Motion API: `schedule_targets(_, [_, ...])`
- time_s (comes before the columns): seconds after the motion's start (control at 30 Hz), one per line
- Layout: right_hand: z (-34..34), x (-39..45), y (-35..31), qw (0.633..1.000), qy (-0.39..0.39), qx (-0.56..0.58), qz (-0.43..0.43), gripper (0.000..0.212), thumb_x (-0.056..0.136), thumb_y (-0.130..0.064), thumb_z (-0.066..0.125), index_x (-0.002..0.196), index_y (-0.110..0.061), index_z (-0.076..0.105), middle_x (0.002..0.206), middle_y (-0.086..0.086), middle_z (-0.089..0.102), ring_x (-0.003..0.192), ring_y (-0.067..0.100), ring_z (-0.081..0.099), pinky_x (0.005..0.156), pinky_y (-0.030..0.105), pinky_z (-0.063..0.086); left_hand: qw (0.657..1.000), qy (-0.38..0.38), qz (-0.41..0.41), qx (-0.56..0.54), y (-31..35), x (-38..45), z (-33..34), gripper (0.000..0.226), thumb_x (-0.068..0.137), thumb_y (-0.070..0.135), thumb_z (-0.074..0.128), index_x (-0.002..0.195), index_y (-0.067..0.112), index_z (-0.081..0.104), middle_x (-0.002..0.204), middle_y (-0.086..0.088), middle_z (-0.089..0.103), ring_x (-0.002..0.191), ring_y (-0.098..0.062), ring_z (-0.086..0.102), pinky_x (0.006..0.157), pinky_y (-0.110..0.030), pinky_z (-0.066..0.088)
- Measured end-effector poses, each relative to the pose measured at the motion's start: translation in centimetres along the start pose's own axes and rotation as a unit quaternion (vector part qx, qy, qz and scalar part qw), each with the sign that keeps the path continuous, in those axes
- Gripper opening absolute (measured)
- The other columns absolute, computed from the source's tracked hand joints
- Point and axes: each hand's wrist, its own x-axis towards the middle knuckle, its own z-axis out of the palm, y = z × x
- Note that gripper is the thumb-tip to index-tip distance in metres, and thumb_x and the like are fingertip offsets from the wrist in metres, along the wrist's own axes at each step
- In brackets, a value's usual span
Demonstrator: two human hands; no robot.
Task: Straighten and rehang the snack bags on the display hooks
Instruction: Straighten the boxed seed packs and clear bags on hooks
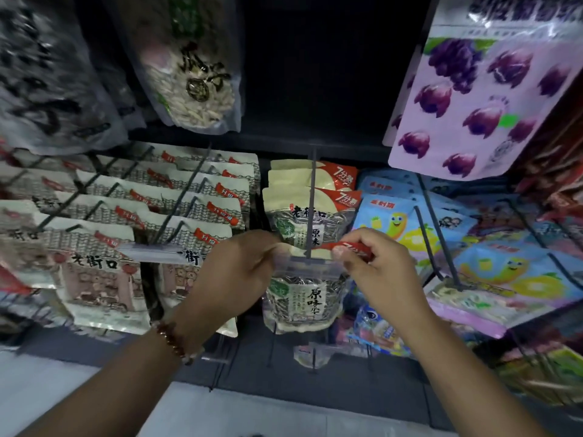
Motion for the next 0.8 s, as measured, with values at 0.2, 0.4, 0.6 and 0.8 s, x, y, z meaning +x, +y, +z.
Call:
schedule_targets(0.2, [1.0, -0.1, 0.7, 0.999, -0.008, -0.026, 0.016, 0.009, 0.089, -0.022, 0.068, 0.082, -0.027, 0.067, 0.074, -0.015, 0.061, 0.067, 0.004, 0.054, 0.059, 0.024, 0.039, 0.995, -0.014, -0.063, -0.073, -0.8, -0.2, 1.1, 0.053, 0.075, 0.052, 0.031, 0.098, 0.024, 0.071, 0.059, 0.014, 0.058, 0.047, -0.003, 0.052, 0.043, -0.025, 0.034])
schedule_targets(0.4, [-0.1, -0.7, 0.9, 0.999, 0.010, -0.030, 0.039, 0.007, 0.087, -0.032, 0.065, 0.081, -0.028, 0.067, 0.082, -0.012, 0.064, 0.074, 0.007, 0.059, 0.065, 0.030, 0.046, 0.997, -0.033, -0.037, -0.056, -1.2, -0.1, 2.2, 0.039, 0.084, 0.038, 0.046, 0.106, 0.018, 0.070, 0.069, 0.014, 0.061, 0.054, -0.006, 0.059, 0.048, -0.035, 0.049])
schedule_targets(0.6, [0.1, -0.1, 0.8, 0.997, 0.014, -0.066, 0.043, 0.006, 0.091, -0.023, 0.066, 0.085, -0.024, 0.068, 0.086, -0.017, 0.064, 0.084, 0.005, 0.061, 0.074, 0.029, 0.049, 0.996, -0.026, 0.045, -0.073, -2.2, 1.6, 2.0, 0.024, 0.084, 0.040, 0.046, 0.100, 0.033, 0.062, 0.085, 0.013, 0.066, 0.077, -0.011, 0.062, 0.063, -0.037, 0.053])
schedule_targets(0.8, [0.2, 0.1, 0.3, 0.996, 0.013, -0.083, 0.026, 0.010, 0.090, -0.019, 0.067, 0.084, -0.027, 0.068, 0.087, -0.014, 0.065, 0.086, 0.004, 0.060, 0.068, 0.013, 0.043, 0.992, -0.030, 0.051, -0.108, -3.4, 1.6, 2.0, 0.022, 0.086, 0.037, 0.048, 0.101, 0.031, 0.062, 0.085, 0.014, 0.063, 0.076, -0.011, 0.062, 0.062, -0.038, 0.052])
